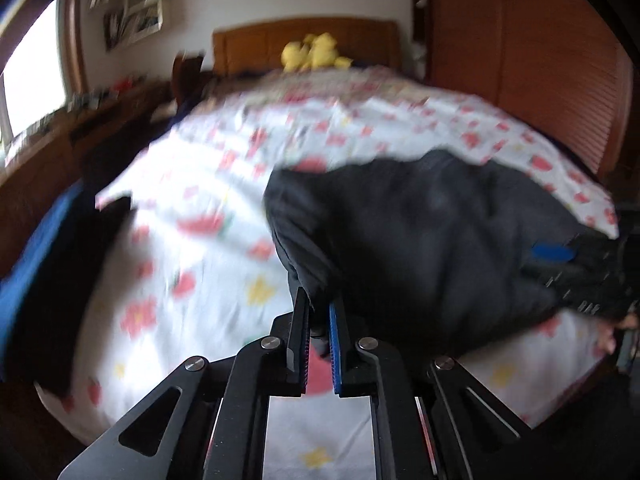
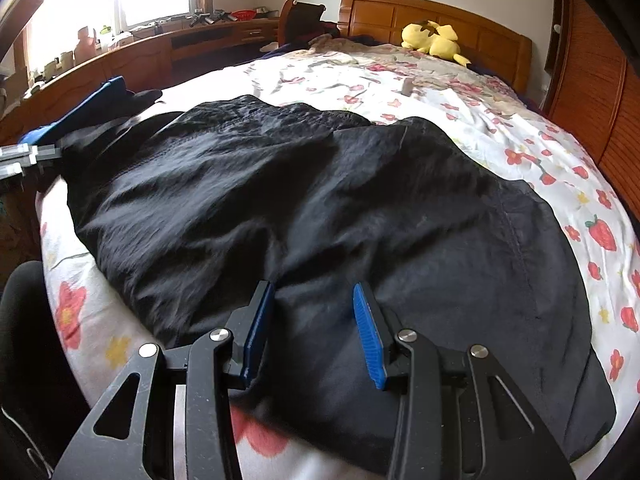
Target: Fold large clothes
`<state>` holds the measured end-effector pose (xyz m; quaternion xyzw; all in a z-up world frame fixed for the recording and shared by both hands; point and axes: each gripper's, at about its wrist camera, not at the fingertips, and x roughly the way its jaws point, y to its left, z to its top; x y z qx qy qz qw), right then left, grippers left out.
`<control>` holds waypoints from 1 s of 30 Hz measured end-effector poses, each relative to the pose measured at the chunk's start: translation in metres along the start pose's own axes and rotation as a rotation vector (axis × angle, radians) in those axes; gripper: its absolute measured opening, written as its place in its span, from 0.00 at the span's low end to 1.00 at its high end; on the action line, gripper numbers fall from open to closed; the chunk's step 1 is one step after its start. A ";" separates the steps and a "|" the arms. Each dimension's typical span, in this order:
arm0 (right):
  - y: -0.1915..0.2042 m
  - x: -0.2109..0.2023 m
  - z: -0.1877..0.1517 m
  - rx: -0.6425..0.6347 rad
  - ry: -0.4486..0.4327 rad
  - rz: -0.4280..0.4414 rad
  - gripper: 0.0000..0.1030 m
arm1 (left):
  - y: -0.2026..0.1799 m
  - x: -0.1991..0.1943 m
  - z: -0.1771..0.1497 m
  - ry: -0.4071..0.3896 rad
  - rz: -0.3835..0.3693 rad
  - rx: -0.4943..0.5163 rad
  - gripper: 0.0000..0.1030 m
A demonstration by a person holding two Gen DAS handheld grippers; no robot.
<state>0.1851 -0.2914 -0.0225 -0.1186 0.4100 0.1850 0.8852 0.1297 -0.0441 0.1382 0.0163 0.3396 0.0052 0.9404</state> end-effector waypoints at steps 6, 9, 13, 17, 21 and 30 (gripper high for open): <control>-0.030 -0.031 -0.008 0.049 -0.043 -0.023 0.41 | -0.068 -0.031 0.060 -0.107 -0.080 0.105 0.07; -0.050 -0.049 -0.013 0.075 -0.062 -0.051 0.41 | -0.111 -0.035 0.086 -0.145 -0.119 0.171 0.07; -0.088 -0.079 -0.027 0.134 -0.094 -0.106 0.41 | -0.180 -0.040 0.107 -0.177 -0.218 0.272 0.07; -0.124 -0.105 -0.043 0.212 -0.125 -0.143 0.41 | -0.244 -0.030 0.110 -0.178 -0.306 0.365 0.06; -0.160 -0.125 -0.061 0.312 -0.142 -0.181 0.41 | -0.282 -0.003 0.109 -0.138 -0.353 0.393 0.07; -0.181 -0.135 -0.072 0.361 -0.145 -0.191 0.41 | -0.291 0.015 0.105 -0.106 -0.333 0.415 0.15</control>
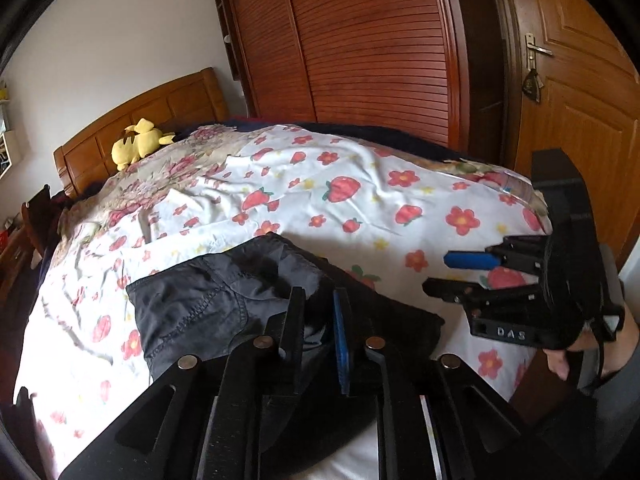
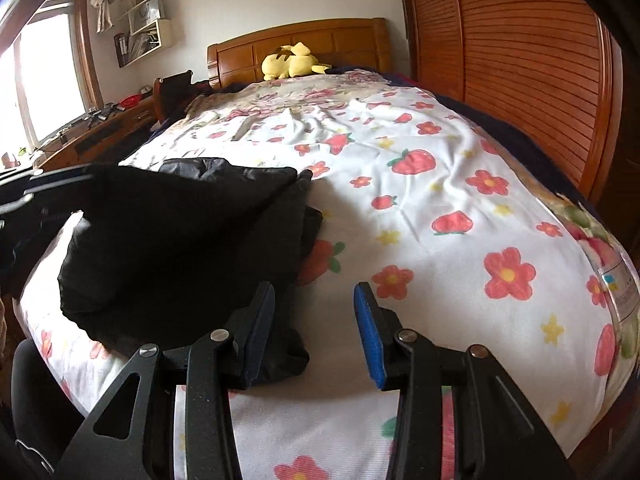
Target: Fold large clothes
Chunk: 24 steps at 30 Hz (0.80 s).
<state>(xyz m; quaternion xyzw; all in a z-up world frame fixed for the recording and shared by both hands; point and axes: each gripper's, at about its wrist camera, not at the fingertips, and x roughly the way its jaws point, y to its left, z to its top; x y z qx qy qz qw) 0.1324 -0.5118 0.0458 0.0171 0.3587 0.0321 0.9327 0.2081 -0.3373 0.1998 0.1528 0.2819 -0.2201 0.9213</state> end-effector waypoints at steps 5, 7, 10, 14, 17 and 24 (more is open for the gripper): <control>0.015 -0.009 0.008 -0.029 -0.034 0.019 0.41 | -0.006 -0.026 -0.015 -0.029 0.009 -0.029 0.24; 0.020 -0.011 0.011 -0.039 -0.048 0.017 0.41 | -0.007 -0.030 -0.026 -0.034 0.014 -0.048 0.27; 0.027 -0.015 0.016 -0.045 -0.075 0.025 0.41 | 0.000 -0.038 -0.041 -0.035 0.025 -0.074 0.30; 0.035 -0.023 0.025 -0.042 -0.108 0.028 0.41 | 0.014 -0.043 -0.058 -0.034 0.044 -0.122 0.31; 0.043 -0.027 0.031 -0.062 -0.118 0.028 0.41 | 0.021 -0.046 -0.067 -0.031 0.045 -0.161 0.31; 0.066 -0.034 0.037 -0.091 -0.178 0.088 0.77 | 0.028 -0.043 -0.083 -0.020 0.054 -0.190 0.33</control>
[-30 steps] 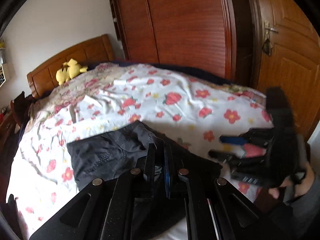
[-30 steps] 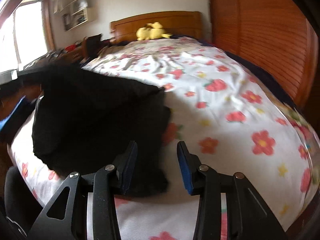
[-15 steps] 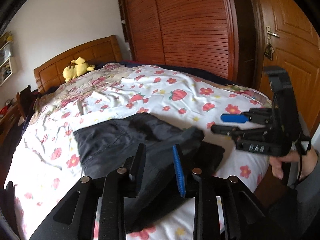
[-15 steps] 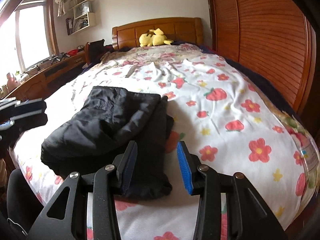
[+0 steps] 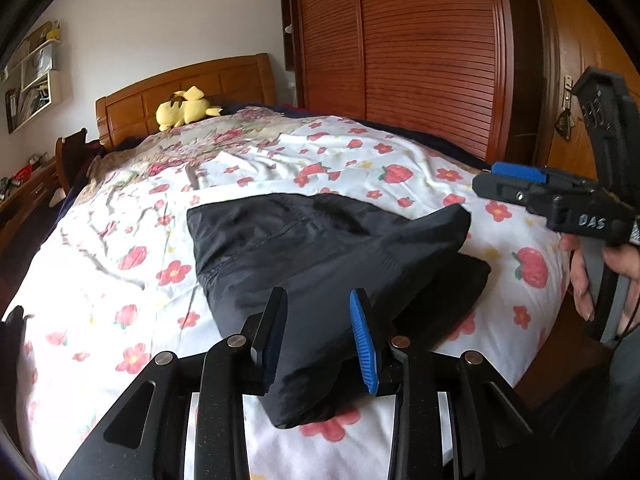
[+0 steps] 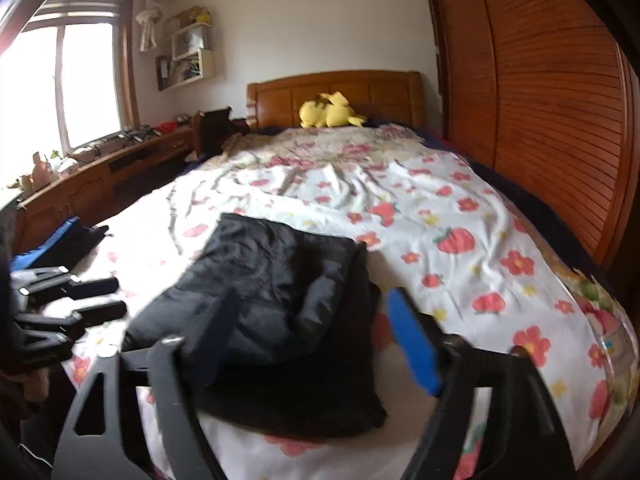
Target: Fold large clothes
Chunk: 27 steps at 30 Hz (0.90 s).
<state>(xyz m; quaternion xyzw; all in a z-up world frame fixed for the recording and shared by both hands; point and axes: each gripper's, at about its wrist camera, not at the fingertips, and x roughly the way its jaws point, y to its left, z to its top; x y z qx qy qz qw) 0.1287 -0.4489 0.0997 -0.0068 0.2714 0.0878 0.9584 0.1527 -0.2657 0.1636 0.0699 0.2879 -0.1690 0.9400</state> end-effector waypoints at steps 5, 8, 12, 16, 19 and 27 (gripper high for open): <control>0.020 0.018 -0.003 -0.039 0.048 0.044 0.77 | 0.007 0.000 -0.007 0.009 0.002 -0.018 0.33; 0.028 0.028 -0.008 -0.048 0.078 0.083 0.77 | 0.010 0.000 -0.010 0.015 0.004 -0.031 0.33; 0.033 0.043 -0.017 -0.054 0.122 0.103 0.77 | 0.016 -0.003 -0.017 0.021 0.005 -0.044 0.34; 0.026 0.057 -0.026 -0.021 0.181 0.122 0.77 | 0.023 -0.004 -0.027 0.039 0.008 -0.056 0.35; 0.020 0.061 -0.031 -0.002 0.199 0.129 0.77 | 0.029 -0.006 -0.034 0.049 0.014 -0.066 0.35; 0.021 0.060 -0.035 -0.023 0.239 0.165 0.46 | 0.045 -0.013 -0.047 0.054 0.045 -0.104 0.35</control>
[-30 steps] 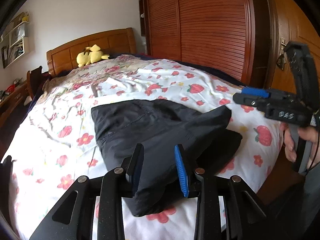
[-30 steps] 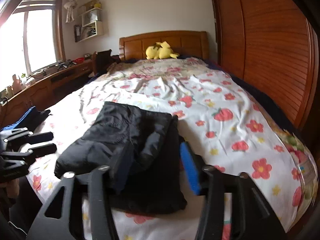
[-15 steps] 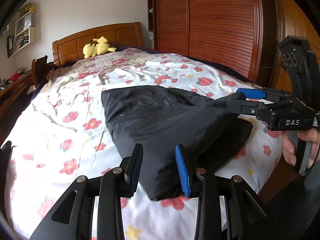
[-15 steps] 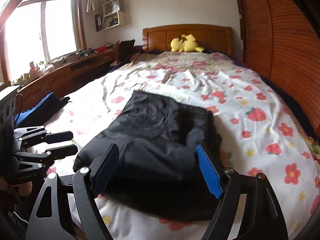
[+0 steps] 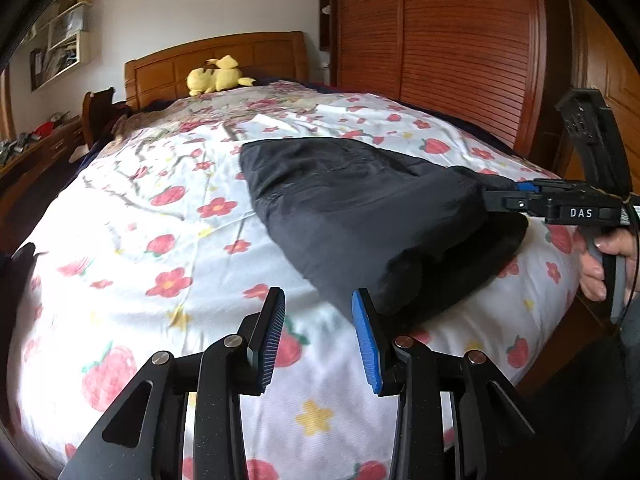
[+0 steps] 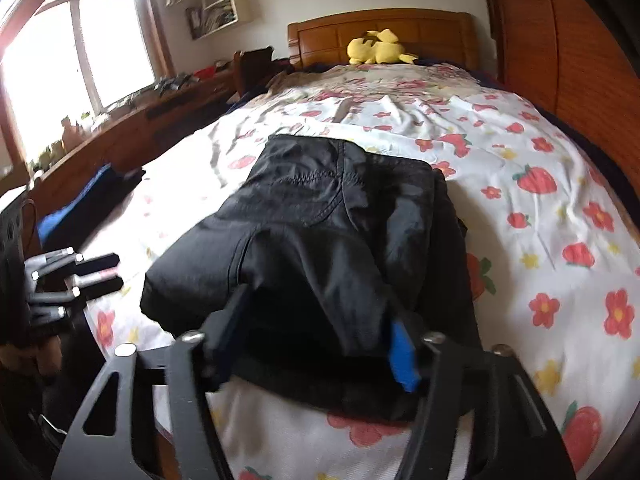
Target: Fold large clothes
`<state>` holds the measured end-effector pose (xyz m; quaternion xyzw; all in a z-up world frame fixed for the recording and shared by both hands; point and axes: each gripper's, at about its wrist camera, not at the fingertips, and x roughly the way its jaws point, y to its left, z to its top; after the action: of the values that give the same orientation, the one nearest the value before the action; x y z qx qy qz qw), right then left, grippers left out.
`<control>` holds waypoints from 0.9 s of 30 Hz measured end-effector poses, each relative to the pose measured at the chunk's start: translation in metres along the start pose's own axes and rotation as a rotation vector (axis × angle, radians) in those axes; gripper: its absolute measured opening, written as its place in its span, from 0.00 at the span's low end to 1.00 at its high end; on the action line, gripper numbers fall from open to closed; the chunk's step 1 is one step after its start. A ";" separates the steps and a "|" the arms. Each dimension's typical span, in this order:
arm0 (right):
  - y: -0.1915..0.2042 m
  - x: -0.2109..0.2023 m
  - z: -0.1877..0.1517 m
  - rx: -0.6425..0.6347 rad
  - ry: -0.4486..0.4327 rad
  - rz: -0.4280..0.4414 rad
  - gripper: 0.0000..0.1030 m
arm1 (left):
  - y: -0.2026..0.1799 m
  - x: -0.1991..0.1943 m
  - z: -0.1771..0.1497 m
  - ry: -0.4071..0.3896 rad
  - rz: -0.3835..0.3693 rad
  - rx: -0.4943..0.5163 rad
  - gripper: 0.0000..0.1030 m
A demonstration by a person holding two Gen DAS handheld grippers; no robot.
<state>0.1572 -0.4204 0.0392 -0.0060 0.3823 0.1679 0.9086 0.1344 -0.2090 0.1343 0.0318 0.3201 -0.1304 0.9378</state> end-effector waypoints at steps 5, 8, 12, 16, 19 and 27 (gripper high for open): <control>0.012 -0.004 0.009 -0.096 0.025 -0.030 0.10 | 0.006 0.004 -0.004 0.013 -0.003 -0.034 0.35; 0.017 -0.013 0.020 -0.113 -0.009 -0.079 0.07 | 0.008 0.000 -0.005 -0.003 0.008 -0.040 0.36; 0.019 -0.041 0.041 -0.110 -0.093 -0.099 0.05 | 0.011 -0.002 -0.007 -0.019 0.003 -0.061 0.36; 0.024 -0.057 0.037 -0.154 -0.112 -0.170 0.05 | 0.013 -0.005 -0.011 -0.028 -0.002 -0.061 0.36; 0.005 -0.058 0.027 -0.104 -0.093 -0.203 0.05 | 0.016 -0.007 -0.013 -0.032 -0.011 -0.068 0.36; -0.031 -0.020 -0.002 -0.022 0.057 -0.306 0.05 | 0.031 -0.017 -0.019 -0.059 -0.018 -0.092 0.36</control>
<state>0.1523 -0.4560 0.0477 -0.0789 0.4007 0.0313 0.9123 0.1182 -0.1724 0.1285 -0.0181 0.2982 -0.1248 0.9461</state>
